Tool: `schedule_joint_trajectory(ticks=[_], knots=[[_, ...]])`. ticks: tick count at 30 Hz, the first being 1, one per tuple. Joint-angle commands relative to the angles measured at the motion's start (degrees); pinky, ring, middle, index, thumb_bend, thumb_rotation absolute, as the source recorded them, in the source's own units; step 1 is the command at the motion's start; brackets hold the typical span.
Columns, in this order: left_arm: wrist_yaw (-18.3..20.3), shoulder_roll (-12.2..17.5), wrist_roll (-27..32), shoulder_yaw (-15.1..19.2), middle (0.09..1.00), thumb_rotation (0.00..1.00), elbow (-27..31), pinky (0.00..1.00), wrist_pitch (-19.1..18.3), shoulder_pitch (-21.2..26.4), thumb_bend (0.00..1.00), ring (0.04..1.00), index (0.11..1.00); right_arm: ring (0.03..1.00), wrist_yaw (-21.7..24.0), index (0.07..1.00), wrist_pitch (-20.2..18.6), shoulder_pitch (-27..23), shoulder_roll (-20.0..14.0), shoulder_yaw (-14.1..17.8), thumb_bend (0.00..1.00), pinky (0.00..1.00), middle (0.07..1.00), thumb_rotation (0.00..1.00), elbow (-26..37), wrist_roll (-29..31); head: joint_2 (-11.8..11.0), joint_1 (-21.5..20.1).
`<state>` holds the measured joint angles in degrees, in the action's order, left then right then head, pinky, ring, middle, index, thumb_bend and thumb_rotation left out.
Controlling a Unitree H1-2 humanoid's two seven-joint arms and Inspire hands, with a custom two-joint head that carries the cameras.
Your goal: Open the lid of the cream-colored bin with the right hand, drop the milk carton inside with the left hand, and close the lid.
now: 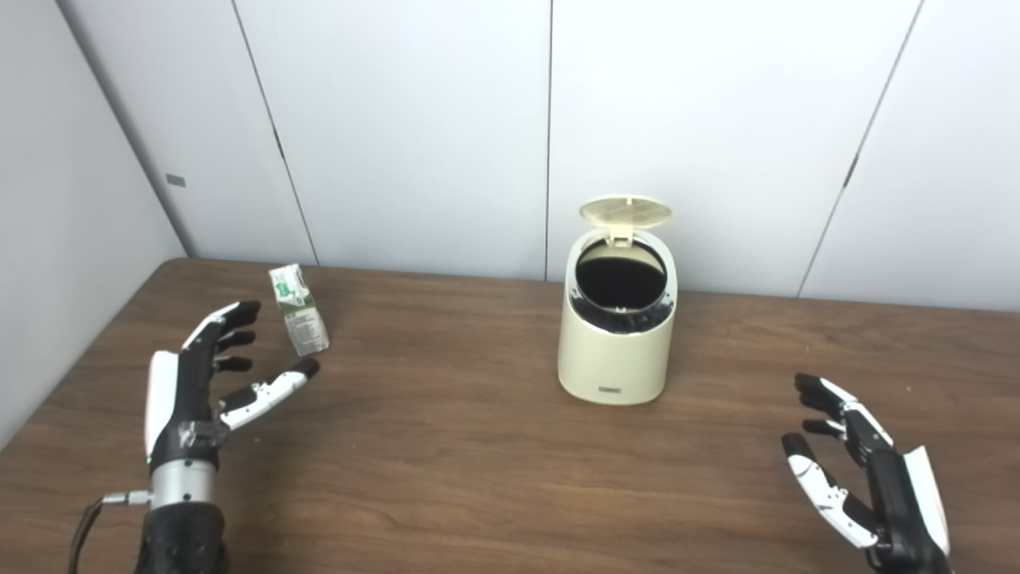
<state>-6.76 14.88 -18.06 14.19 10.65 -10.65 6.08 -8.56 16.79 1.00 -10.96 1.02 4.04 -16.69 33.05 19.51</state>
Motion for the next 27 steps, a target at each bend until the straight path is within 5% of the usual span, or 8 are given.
schedule_joint_trajectory(ticks=[1,7,12,21,27], knots=[[1.1,3.1,-1.5,-0.7,0.866,0.34,0.5,0.72,-2.3,4.4,0.99,0.844,0.876,0.798,0.0,0.780,4.4,-0.9,-1.4,1.0,0.11,0.68,0.807,0.52,-1.8,1.4,0.1,1.6],[4.0,5.2,-0.2,-1.6,0.918,0.39,-0.5,0.81,-8.1,7.3,1.00,0.905,0.934,0.806,1.1,0.782,5.6,-1.3,-2.7,2.1,0.16,0.70,0.817,0.69,-3.1,4.0,0.1,6.5],[4.5,5.7,-0.7,-2.2,0.948,0.41,-2.6,0.77,-10.8,8.7,1.00,0.922,0.957,0.809,2.0,0.788,6.4,-1.5,-4.1,2.8,0.12,0.69,0.824,0.61,-4.2,4.2,-0.7,10.2],[1.2,5.1,-2.0,-2.3,0.936,0.36,-6.8,0.75,-11.7,10.8,1.00,0.906,0.948,0.809,4.1,0.779,8.7,-2.8,-6.2,3.4,0.24,0.66,0.817,0.87,-7.3,6.6,-1.8,15.8],[-0.8,5.3,-3.5,-2.7,0.824,0.36,-7.9,0.57,-12.4,11.3,1.00,0.768,0.922,0.769,2.0,0.756,10.1,-4.7,-7.6,2.7,0.37,0.61,0.787,0.92,-11.7,5.6,-2.6,18.0]])
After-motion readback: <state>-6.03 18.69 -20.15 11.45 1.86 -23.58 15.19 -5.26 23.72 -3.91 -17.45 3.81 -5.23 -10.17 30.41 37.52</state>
